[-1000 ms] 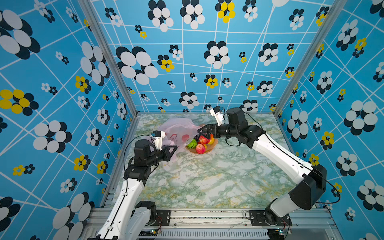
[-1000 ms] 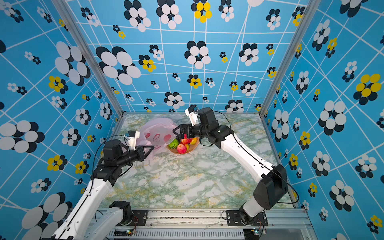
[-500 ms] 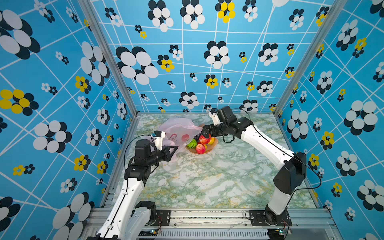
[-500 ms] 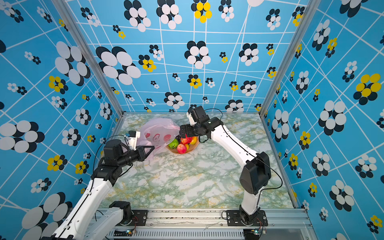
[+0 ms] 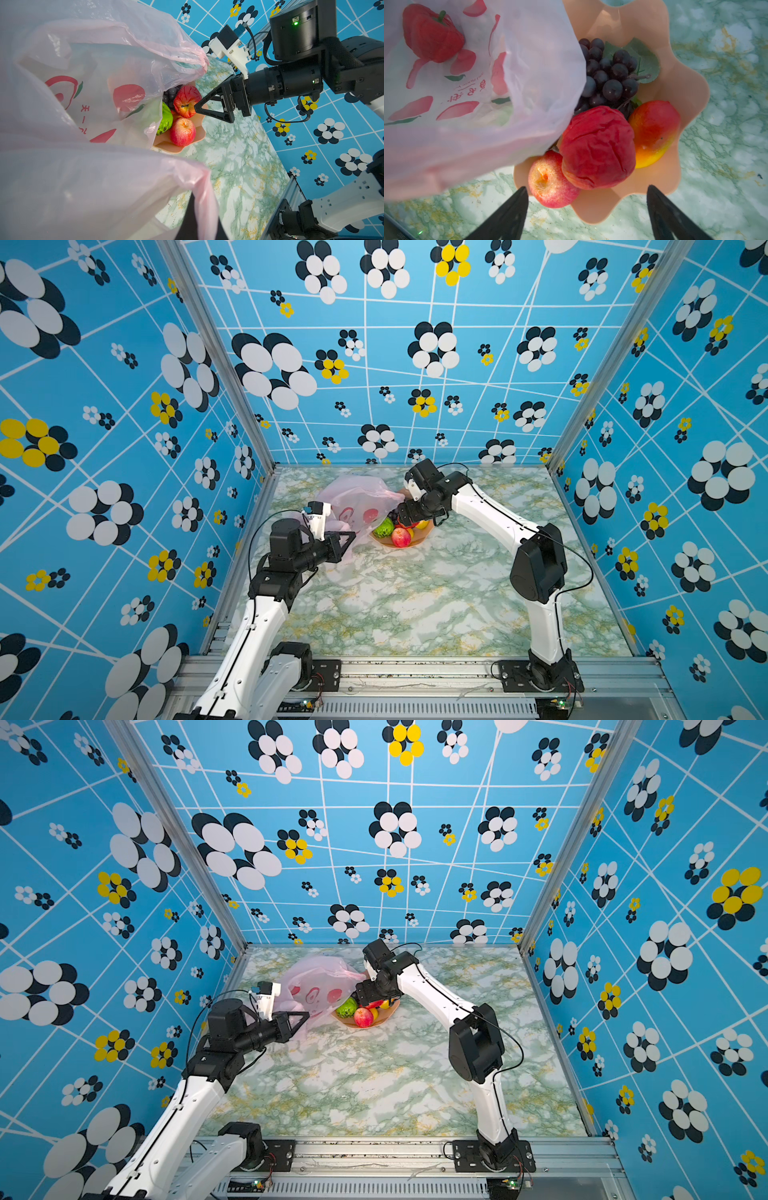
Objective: Place the fruits into the plastic bag
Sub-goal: 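Lower the right gripper onto the red apple in the bowl and grasp it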
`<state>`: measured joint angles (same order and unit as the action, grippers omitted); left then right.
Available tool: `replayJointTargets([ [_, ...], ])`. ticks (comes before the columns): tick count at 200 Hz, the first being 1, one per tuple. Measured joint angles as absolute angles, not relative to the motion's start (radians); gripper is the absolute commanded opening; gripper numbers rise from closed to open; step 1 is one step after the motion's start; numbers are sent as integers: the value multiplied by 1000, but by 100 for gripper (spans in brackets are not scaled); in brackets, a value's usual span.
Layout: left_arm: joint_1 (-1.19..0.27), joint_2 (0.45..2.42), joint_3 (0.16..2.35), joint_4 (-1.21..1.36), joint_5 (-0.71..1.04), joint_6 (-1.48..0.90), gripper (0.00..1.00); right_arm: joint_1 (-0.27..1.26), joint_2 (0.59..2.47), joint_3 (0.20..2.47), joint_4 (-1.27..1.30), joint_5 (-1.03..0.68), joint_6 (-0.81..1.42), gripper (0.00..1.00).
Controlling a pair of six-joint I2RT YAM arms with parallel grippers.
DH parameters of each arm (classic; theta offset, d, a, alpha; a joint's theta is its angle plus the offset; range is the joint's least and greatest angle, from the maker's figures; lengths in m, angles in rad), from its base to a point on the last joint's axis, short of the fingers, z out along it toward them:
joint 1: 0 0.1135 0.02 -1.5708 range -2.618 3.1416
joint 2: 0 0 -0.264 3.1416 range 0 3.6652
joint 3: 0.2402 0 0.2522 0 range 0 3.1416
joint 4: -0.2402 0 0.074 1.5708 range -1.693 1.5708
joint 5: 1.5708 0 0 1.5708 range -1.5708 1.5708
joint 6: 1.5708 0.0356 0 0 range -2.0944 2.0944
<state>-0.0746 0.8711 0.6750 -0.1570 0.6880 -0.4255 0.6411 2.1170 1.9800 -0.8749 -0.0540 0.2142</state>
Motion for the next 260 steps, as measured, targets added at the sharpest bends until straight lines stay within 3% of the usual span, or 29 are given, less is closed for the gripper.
replayJointTargets([
  [210,-75,861,675,-157,688,-426,0,638,2236,2073,-921,-57,194,77],
  [260,-75,861,675,-157,688,-426,0,634,2244,2073,-922,-57,193,63],
])
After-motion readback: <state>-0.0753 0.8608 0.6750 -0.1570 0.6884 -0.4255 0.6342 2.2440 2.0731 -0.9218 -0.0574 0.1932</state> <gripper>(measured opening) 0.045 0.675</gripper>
